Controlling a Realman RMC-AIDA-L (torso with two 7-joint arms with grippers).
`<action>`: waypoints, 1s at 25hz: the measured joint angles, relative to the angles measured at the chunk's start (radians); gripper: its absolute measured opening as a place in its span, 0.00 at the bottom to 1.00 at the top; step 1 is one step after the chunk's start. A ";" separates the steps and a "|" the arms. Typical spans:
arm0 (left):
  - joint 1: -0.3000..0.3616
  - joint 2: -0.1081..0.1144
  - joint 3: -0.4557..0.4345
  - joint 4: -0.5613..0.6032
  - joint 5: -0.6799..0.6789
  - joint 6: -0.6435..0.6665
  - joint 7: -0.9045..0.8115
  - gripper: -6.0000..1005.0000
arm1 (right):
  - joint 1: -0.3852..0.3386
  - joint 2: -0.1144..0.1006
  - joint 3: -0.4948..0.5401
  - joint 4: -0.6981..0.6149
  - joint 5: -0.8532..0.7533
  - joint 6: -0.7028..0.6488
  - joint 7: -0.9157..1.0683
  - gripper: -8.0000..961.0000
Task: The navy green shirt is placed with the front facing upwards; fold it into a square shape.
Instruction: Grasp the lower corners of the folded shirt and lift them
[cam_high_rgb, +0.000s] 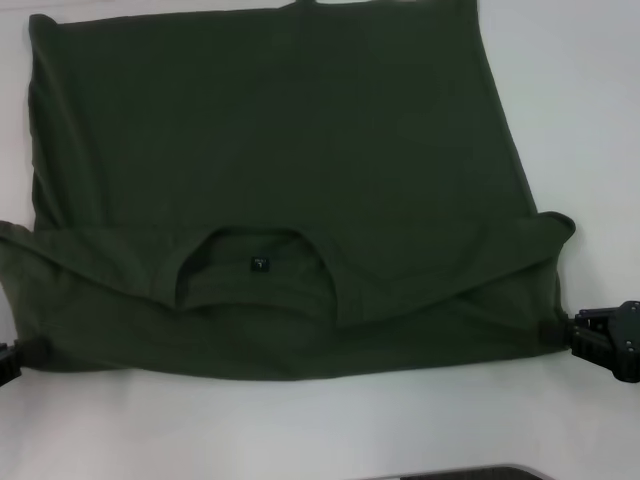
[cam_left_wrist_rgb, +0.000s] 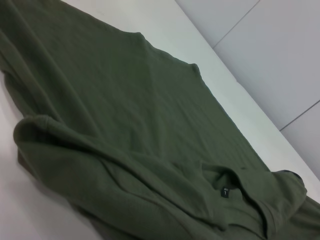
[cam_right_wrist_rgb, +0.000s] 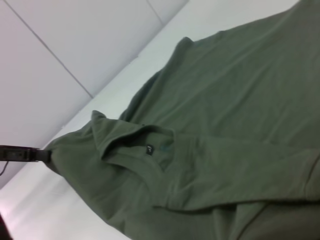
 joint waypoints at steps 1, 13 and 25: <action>0.000 0.001 -0.005 0.001 0.004 0.005 0.002 0.06 | 0.000 0.000 0.000 0.000 -0.004 -0.004 -0.001 0.08; 0.009 0.003 -0.015 0.008 0.051 0.073 0.050 0.06 | -0.027 0.001 0.006 0.002 -0.049 -0.052 -0.089 0.08; -0.002 0.017 -0.118 0.008 0.067 0.093 0.079 0.05 | -0.007 -0.002 0.114 -0.014 -0.042 -0.131 -0.108 0.08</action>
